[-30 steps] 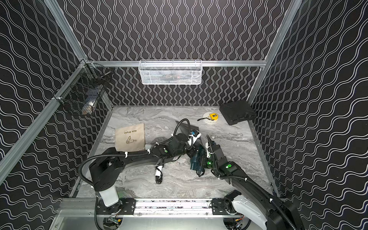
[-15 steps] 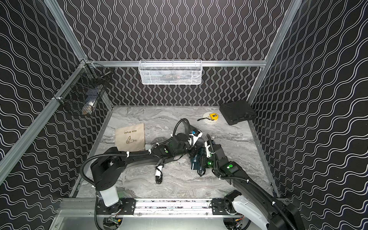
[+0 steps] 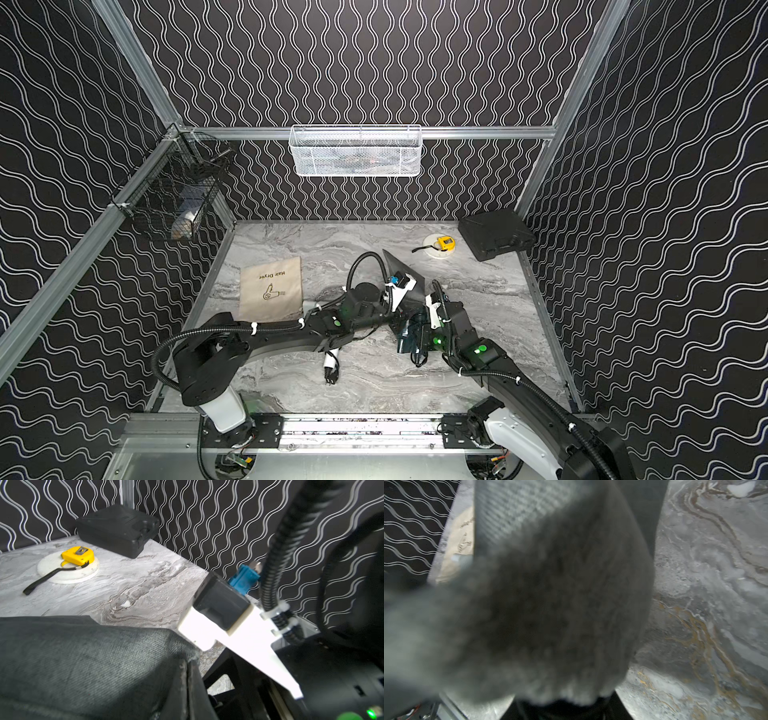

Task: Pack away hair dryers
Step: Place the hair dryer in the drawstring bag.

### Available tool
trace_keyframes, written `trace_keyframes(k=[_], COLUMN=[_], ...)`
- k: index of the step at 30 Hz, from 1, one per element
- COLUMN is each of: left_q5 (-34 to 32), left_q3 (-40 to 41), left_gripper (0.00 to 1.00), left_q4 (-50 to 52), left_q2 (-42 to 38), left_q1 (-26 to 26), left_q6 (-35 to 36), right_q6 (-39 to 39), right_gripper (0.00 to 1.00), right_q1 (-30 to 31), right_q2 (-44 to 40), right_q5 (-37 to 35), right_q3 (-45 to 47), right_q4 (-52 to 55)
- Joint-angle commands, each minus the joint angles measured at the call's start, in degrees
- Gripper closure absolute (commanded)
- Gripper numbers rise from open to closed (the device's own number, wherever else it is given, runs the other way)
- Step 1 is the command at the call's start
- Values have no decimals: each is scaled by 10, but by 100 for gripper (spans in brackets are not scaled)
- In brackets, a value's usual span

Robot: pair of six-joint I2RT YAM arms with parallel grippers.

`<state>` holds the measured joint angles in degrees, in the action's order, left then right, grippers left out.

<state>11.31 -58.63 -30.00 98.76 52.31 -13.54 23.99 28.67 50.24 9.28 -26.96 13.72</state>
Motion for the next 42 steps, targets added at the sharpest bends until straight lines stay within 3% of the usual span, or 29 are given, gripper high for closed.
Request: trace_keyframes(k=[1,12,34,42], left_q5=[30,27,6,20], left_q3=[16,74,147,157], left_gripper=[100,100,100,100], left_q4=[-66,-98,-78,-89], left_q2=[-12,-46,-74,-60], left_q1=[0,0,0,0], left_q6=[-15,-20,-21,-49], right_q6=[1,32,233,324], right_gripper=[100,100,100,100], right_q1=[-16,-156,-284,-300], right_q2=[-30,-83,-59,-13], right_q5=[47,197,323,317], right_q3=[18,41,105,144], right_q4=[-76,-79,-257,-369])
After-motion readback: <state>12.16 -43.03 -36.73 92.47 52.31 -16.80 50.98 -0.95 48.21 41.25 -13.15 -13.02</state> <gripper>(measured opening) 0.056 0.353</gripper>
